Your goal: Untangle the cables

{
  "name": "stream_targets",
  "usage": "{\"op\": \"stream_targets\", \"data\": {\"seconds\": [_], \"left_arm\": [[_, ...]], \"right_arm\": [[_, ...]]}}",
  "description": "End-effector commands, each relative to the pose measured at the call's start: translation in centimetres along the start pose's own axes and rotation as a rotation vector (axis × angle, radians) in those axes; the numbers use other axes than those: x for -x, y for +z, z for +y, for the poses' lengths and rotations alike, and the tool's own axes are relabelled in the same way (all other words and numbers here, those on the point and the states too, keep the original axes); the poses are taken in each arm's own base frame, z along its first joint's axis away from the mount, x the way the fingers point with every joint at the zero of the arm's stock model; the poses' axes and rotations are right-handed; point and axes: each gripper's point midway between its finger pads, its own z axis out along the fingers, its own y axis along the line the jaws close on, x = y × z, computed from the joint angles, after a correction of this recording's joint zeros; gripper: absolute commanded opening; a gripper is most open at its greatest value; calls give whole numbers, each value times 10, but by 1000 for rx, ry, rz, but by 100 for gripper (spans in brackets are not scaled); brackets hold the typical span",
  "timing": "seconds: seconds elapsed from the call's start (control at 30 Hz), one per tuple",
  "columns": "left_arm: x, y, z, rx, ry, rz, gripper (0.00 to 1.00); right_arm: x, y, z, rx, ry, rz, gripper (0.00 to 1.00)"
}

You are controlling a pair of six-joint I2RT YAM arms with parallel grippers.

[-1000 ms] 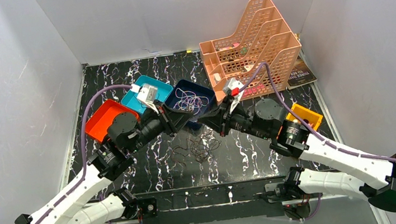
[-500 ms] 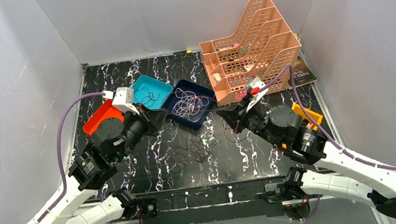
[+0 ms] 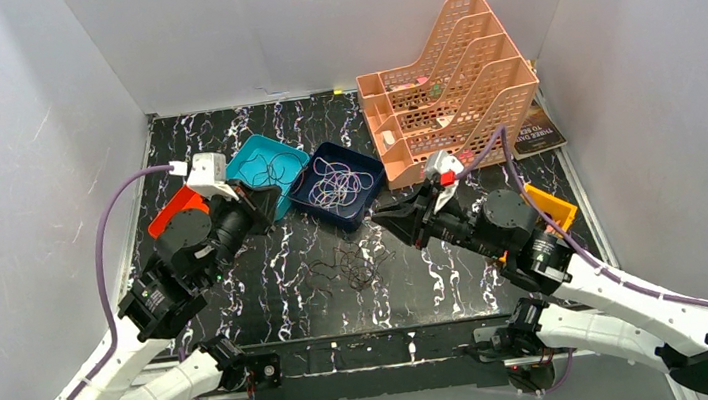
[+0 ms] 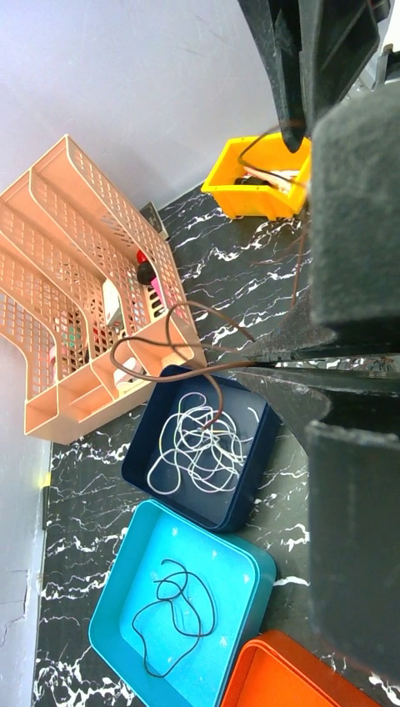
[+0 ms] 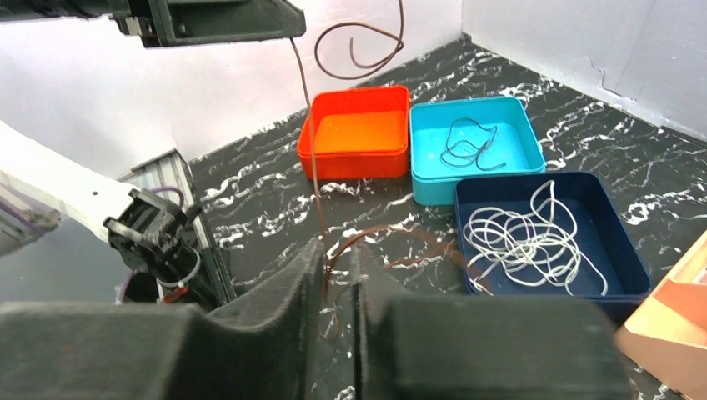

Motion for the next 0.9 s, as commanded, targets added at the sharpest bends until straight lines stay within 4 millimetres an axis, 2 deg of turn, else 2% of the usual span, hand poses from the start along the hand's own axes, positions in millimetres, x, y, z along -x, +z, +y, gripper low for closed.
{"op": "stream_targets", "data": {"seconds": [0.0, 0.07, 0.2, 0.27, 0.37, 0.43, 0.5, 0.67, 0.7, 0.87], "left_arm": [[12, 0, -1, -7, -9, -51, 0], [11, 1, -3, -13, -13, -45, 0], [10, 2, -5, -23, -16, -44, 0], [12, 0, -5, -22, -16, -49, 0], [16, -3, -3, -18, -14, -59, 0], [20, -6, -2, -15, -10, -66, 0], [26, -8, -4, -17, 2, -74, 0], [43, -5, -19, -61, 43, -85, 0], [47, -4, -23, -74, 50, -87, 0], [67, 1, -42, -130, 83, -105, 0]], "right_arm": [[33, 4, 6, 22, 69, -168, 30], [34, 7, 8, 38, 99, -179, 29], [33, 13, 10, 50, 145, -189, 9], [31, 15, 5, 18, 164, -183, 1], [25, 14, -11, -75, 161, -162, 0], [20, 12, -23, -136, 119, -136, 5], [12, 11, -29, -160, 58, -98, 18], [-31, 15, -27, -76, -134, 5, 48], [-37, 17, -26, -44, -195, -9, 52], [-67, 21, -21, 37, -277, -37, 56]]}}
